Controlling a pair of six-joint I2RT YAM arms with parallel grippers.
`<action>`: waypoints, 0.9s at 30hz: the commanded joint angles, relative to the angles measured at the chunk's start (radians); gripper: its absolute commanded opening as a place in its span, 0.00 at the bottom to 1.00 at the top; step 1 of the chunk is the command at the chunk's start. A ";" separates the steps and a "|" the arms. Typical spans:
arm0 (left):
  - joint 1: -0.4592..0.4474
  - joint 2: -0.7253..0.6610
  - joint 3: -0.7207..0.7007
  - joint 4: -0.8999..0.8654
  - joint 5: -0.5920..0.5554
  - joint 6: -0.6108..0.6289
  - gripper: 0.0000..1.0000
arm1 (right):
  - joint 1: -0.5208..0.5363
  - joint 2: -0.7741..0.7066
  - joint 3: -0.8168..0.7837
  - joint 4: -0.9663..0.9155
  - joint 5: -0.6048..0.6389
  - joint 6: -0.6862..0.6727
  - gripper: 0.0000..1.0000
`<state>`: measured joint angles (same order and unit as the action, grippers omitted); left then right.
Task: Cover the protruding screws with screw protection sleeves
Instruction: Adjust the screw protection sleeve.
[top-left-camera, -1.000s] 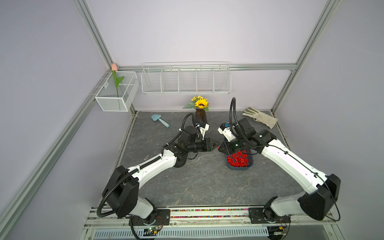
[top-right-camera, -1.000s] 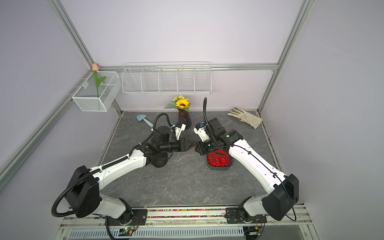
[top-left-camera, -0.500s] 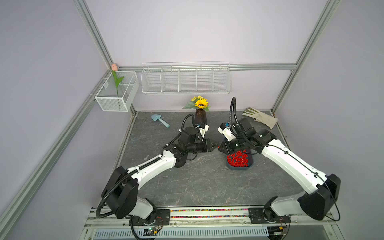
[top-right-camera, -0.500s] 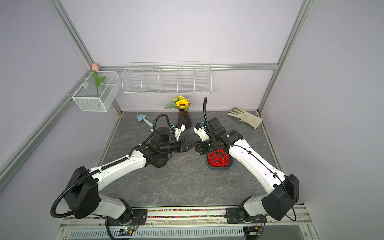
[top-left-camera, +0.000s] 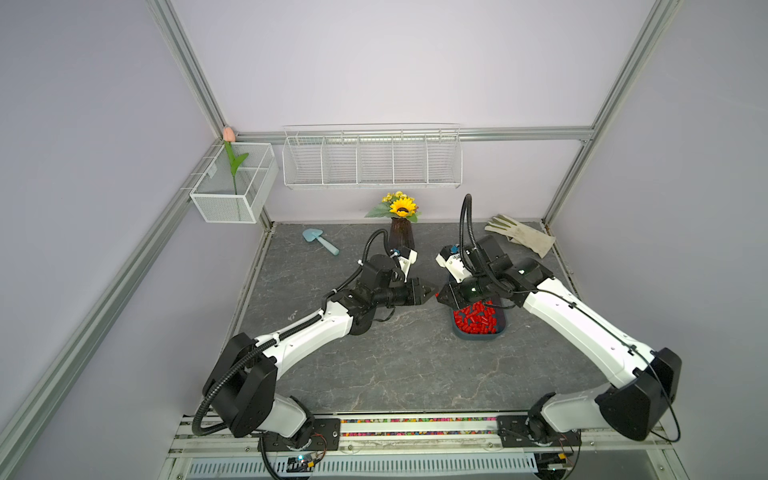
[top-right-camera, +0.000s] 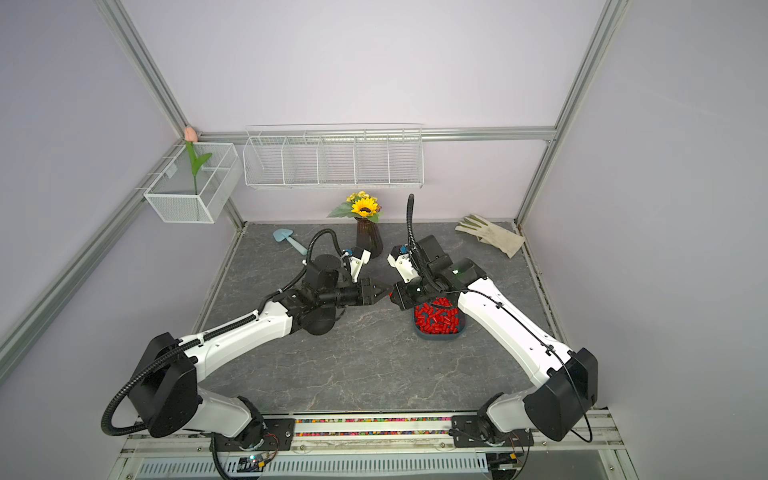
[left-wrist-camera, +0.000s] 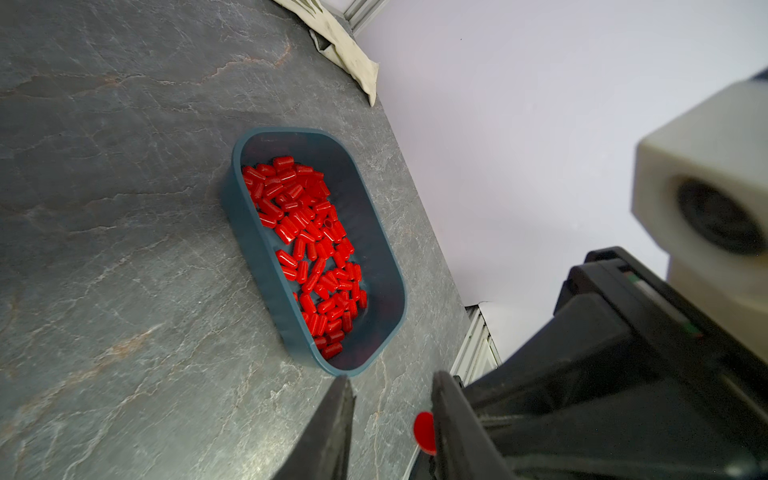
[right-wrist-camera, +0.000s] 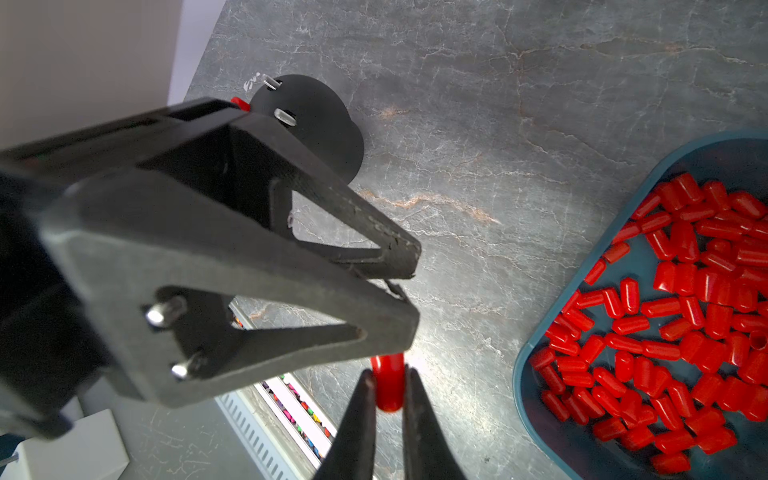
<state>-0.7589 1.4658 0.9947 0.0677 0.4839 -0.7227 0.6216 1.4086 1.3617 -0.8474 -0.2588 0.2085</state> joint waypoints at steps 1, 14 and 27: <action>-0.010 -0.021 -0.013 0.016 -0.005 -0.007 0.35 | -0.008 0.004 0.028 0.021 -0.002 -0.011 0.13; -0.010 -0.021 -0.016 0.019 -0.005 -0.007 0.35 | -0.010 -0.001 0.031 0.017 0.002 -0.012 0.11; -0.016 -0.019 -0.030 0.034 -0.004 -0.019 0.35 | -0.016 -0.006 0.038 0.016 0.001 -0.011 0.11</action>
<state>-0.7612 1.4658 0.9867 0.0952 0.4751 -0.7265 0.6140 1.4086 1.3693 -0.8482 -0.2588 0.2085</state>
